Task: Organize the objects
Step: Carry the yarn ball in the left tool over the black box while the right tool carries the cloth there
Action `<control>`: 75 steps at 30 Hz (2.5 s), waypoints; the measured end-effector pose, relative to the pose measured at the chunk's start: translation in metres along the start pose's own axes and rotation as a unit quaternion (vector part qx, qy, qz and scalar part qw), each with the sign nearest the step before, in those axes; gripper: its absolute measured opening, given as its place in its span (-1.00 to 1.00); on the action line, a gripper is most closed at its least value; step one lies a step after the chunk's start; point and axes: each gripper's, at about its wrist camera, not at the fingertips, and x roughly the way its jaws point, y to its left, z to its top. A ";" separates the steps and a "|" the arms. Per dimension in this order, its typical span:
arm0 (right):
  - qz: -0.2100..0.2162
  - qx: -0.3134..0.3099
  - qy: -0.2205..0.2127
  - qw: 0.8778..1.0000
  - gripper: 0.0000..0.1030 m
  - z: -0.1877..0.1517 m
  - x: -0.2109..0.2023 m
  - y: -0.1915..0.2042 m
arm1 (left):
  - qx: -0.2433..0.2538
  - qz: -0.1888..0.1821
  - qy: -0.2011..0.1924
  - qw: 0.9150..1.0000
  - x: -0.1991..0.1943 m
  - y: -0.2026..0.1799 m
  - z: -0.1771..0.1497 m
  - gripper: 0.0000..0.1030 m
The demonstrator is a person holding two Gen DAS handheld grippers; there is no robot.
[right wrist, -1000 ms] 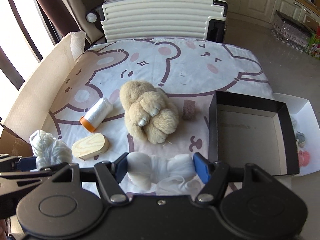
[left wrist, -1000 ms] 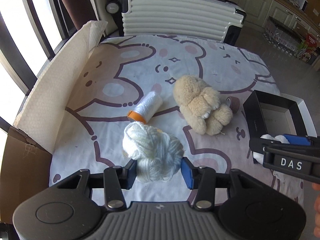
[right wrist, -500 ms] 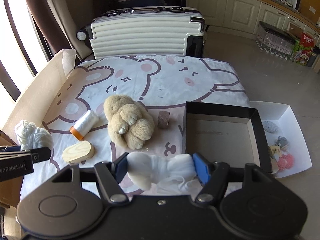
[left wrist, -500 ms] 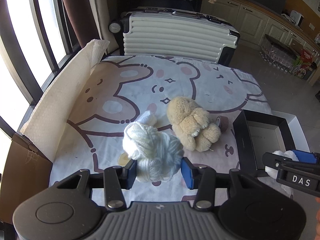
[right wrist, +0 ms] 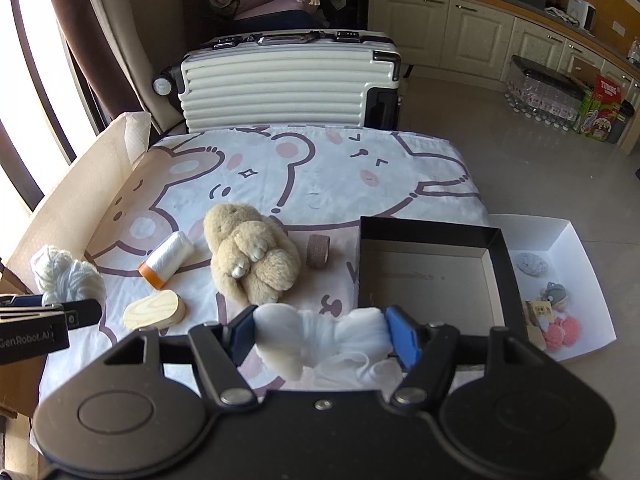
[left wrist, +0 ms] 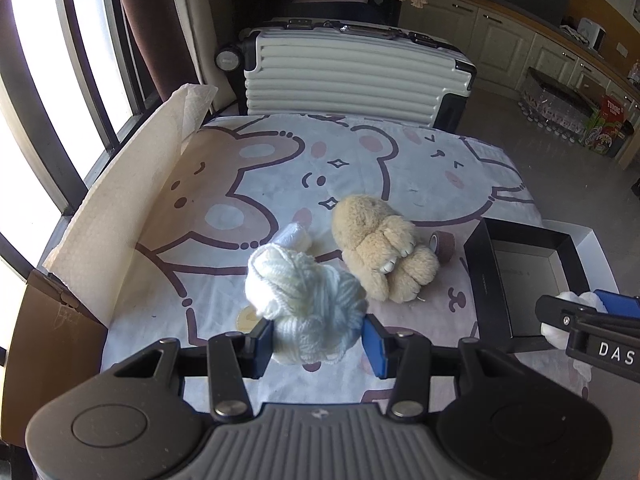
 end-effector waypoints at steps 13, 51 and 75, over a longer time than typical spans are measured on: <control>-0.035 0.047 -0.007 0.998 0.35 -0.003 0.012 -0.046 | 0.049 -0.029 0.007 0.998 0.025 -0.043 0.009 -0.07; -0.150 0.159 -0.030 0.975 0.35 -0.025 0.035 -0.175 | 0.196 -0.164 0.017 0.967 0.082 -0.194 0.008 -0.07; -0.187 0.206 -0.061 0.958 0.35 -0.021 0.042 -0.185 | 0.267 -0.206 0.005 0.942 0.096 -0.216 0.003 -0.07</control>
